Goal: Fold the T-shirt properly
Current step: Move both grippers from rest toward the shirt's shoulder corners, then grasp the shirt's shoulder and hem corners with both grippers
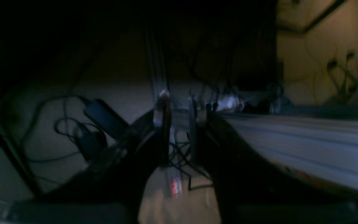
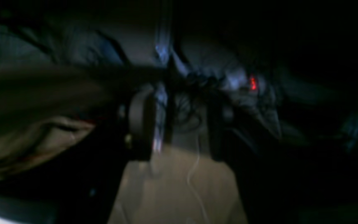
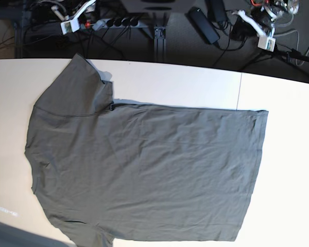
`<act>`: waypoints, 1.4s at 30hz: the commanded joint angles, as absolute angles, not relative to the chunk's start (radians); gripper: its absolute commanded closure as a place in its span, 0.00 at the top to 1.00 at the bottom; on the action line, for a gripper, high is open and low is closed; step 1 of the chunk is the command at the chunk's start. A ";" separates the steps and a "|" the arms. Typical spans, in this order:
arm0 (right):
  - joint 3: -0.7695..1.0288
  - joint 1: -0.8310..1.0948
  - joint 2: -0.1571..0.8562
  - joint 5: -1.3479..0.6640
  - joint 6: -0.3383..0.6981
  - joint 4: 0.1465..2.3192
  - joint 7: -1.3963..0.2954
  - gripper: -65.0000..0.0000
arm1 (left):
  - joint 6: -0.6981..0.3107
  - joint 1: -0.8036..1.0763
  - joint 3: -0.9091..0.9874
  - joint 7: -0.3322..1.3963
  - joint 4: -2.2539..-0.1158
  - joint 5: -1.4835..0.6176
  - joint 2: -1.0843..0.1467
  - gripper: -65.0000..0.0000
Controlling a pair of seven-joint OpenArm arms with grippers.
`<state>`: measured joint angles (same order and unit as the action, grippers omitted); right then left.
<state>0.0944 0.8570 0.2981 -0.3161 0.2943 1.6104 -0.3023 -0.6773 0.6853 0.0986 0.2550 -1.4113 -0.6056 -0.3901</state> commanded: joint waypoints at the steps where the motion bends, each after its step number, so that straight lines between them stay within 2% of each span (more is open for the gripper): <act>1: 0.120 0.900 0.321 -0.338 0.330 1.668 -0.299 0.42 | -0.698 0.713 0.120 0.237 -1.466 -0.619 -0.402 0.21; 5: 0.241 0.943 0.352 -0.458 0.330 1.837 -0.331 0.42 | -0.698 0.771 0.181 0.237 -1.606 -0.617 -0.402 0.22; 9: 0.375 0.925 0.352 -0.623 0.357 1.907 -0.411 0.43 | -0.698 0.806 0.226 0.237 -1.699 -0.617 -0.402 0.22; 12: 0.451 0.890 0.352 -0.714 0.363 1.907 -0.429 0.58 | -0.698 0.820 0.240 0.263 -1.751 -0.618 -0.402 0.29; 14: 0.479 0.867 0.352 -0.748 0.363 1.907 -0.434 0.62 | -0.698 0.820 0.242 0.280 -1.771 -0.618 -0.402 0.37; 16: 0.483 0.839 0.352 -0.753 0.363 1.906 -0.442 0.62 | -0.698 0.820 0.242 0.282 -1.781 -0.620 -0.406 0.40; 35: 0.442 0.564 0.346 -0.824 0.372 1.608 -0.498 0.62 | -0.698 0.817 0.257 0.289 -1.782 -0.709 -0.510 0.41; 39: 0.360 0.545 0.331 -0.811 0.374 1.597 -0.499 0.62 | -0.698 0.811 0.301 0.297 -1.782 -0.776 -0.529 0.54; 42: 0.313 0.543 0.292 -0.788 0.374 1.594 -0.498 0.62 | -0.698 0.795 0.347 0.322 -1.782 -0.821 -0.553 0.55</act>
